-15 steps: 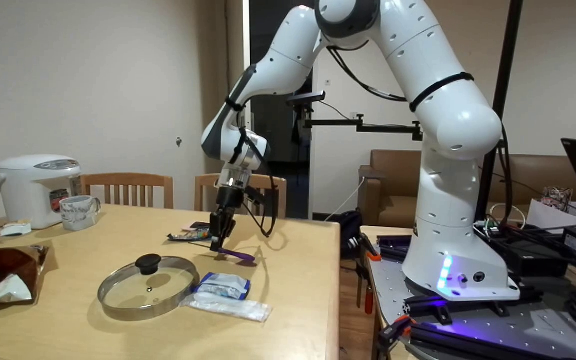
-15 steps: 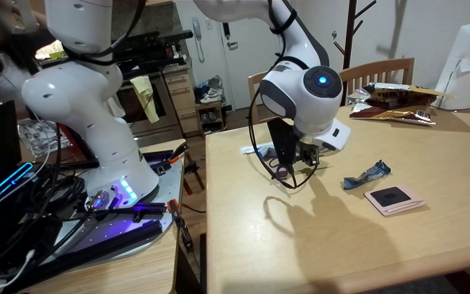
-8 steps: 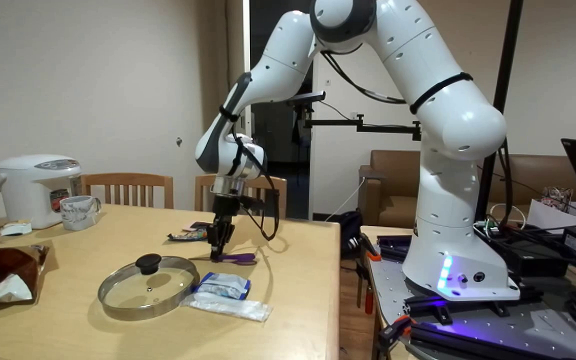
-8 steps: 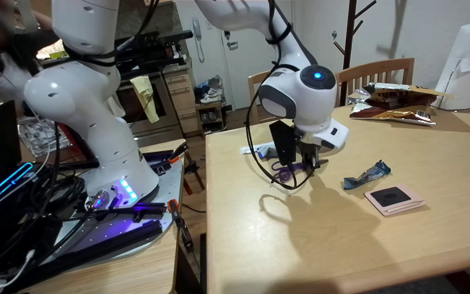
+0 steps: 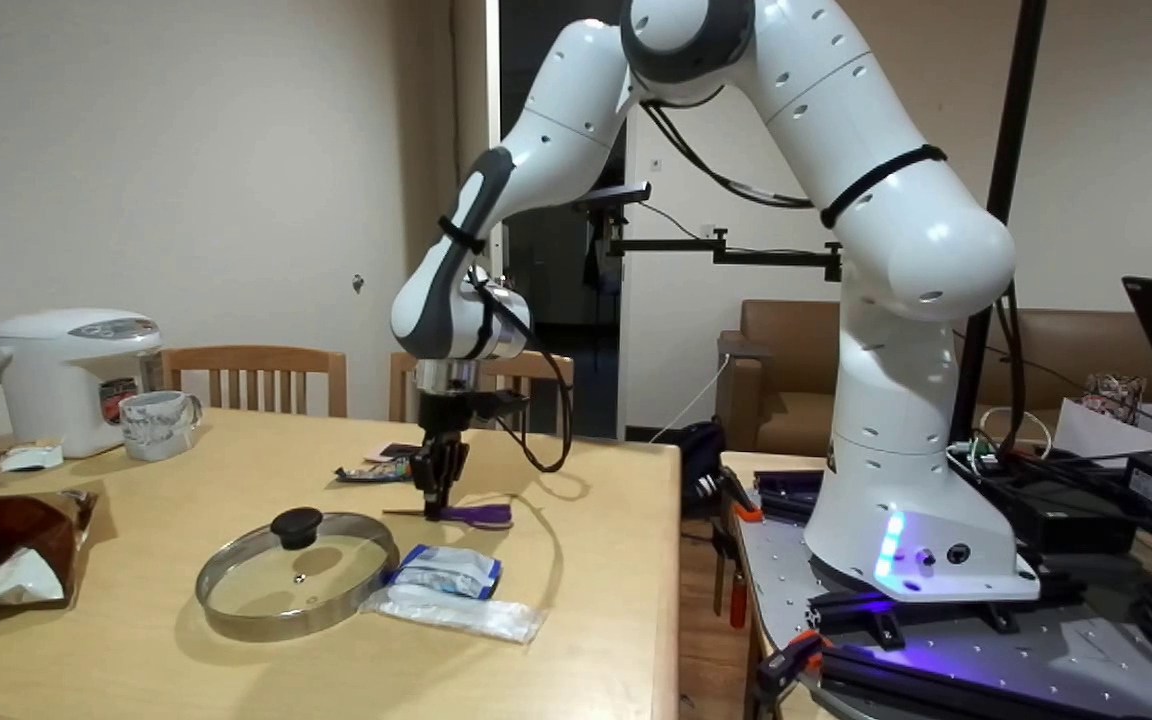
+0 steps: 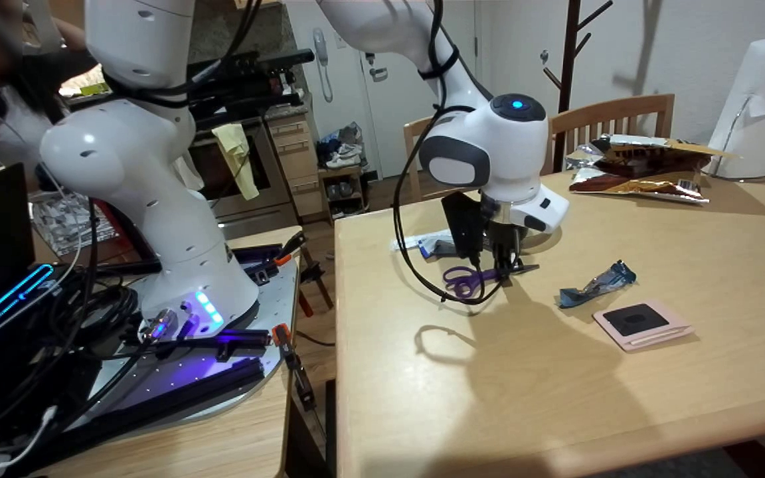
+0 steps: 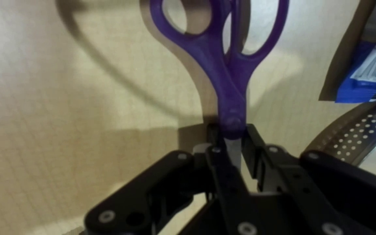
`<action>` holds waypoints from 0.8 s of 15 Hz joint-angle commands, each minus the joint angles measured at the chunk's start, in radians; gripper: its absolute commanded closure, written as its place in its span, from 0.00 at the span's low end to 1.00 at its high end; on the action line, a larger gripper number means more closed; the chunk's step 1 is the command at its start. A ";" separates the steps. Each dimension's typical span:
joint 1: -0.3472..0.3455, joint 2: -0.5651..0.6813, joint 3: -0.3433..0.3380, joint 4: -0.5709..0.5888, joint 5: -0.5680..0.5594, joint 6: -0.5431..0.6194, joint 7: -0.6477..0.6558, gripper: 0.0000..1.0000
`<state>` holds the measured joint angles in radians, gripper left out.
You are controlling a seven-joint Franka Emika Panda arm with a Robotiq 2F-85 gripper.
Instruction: Place the pair of scissors next to the lid
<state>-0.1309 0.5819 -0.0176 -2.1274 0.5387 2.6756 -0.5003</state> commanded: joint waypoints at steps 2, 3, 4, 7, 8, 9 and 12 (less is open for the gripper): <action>-0.060 -0.007 0.074 -0.032 -0.144 0.016 0.023 0.94; -0.064 -0.007 0.084 -0.034 -0.179 0.012 0.008 0.94; -0.076 -0.005 0.100 -0.034 -0.214 0.007 -0.019 0.94; 0.005 -0.006 0.018 -0.045 -0.405 0.023 0.091 0.94; 0.013 -0.004 0.014 -0.042 -0.441 0.020 0.113 0.94; 0.029 -0.002 0.001 -0.040 -0.475 0.020 0.146 0.94; 0.019 -0.001 0.024 -0.034 -0.508 0.010 0.161 0.54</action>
<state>-0.1089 0.5782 0.0021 -2.1359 0.0794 2.6793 -0.3724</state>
